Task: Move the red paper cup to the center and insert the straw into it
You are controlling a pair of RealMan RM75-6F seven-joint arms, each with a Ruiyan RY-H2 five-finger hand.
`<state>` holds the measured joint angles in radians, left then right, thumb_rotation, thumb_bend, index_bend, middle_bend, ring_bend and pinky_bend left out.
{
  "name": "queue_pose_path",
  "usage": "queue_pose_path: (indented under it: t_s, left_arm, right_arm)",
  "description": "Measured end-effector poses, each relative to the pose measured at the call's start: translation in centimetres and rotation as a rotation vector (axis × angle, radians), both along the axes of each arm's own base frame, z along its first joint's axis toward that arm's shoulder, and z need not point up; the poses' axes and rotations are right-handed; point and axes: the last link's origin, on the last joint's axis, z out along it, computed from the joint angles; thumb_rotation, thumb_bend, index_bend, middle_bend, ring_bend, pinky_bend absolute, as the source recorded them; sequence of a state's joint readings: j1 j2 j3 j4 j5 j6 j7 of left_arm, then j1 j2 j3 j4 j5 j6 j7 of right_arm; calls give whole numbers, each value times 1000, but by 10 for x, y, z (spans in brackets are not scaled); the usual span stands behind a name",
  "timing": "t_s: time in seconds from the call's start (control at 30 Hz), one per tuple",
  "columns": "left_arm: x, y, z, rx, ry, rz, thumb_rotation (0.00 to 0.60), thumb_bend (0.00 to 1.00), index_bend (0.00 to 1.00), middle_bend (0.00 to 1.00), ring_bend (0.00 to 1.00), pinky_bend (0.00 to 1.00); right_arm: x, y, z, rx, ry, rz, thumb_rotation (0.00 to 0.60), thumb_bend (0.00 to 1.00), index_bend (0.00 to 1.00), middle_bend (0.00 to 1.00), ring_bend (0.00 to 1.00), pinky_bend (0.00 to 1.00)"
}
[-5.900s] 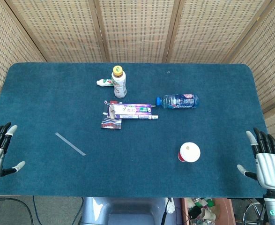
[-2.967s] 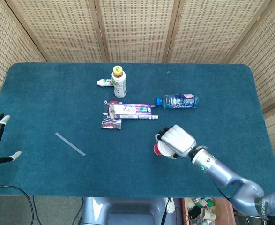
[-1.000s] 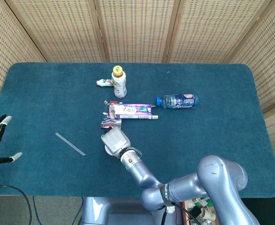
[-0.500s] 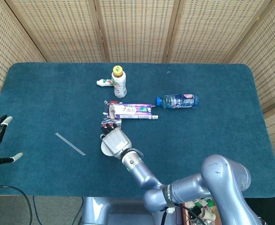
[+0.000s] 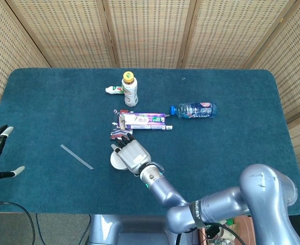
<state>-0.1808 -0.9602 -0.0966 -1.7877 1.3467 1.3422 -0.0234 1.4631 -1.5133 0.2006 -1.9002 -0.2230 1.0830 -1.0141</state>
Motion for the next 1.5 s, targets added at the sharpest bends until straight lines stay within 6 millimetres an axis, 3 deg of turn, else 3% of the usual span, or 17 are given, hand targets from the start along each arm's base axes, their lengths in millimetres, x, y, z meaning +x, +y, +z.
queue_pose_path:
  t_s: [0.23,0.43,0.63,0.87,1.07,1.17,1.3,1.5]
  left_arm:
    - [0,1,0,1,-1,0,600,77,0,0,0,0]
    - [1,2,-3,3,4,-6,600,77,0,0,0,0]
    - [3,6,-9,-6,20,-21,600,77,0,0,0,0]
    - [8,17,-16,-5,25,-110,600,77,0,0,0,0]
    - [18,34,-22,-23,46,-190,600,76,0,0,0,0]
    - [24,43,-25,-49,72,-223,600,77,0,0,0,0]
    - [32,59,-34,-118,120,-309,600,76,0,0,0,0]
    - [34,84,-49,-235,216,-438,600,77,0,0,0,0]
  right_arm:
    - [-29,-20,58,-115,18,64,600,0,0,0,0,0]
    - [-69,-31,98,-217,28,140,600,0,0,0,0,0]
    - [-134,-46,140,-342,0,166,600,0,0,0,0,0]
    - [-251,-58,192,-493,-36,18,600,0,0,0,0,0]
    - [-328,-27,208,-548,-172,-138,600,0,0,0,0,0]
    - [-351,-3,205,-559,-246,-196,600,0,0,0,0,0]
    - [-364,27,200,-585,-345,-264,600,0,0,0,0,0]
    - [-358,45,191,-599,-432,-321,600,0,0,0,0,0]
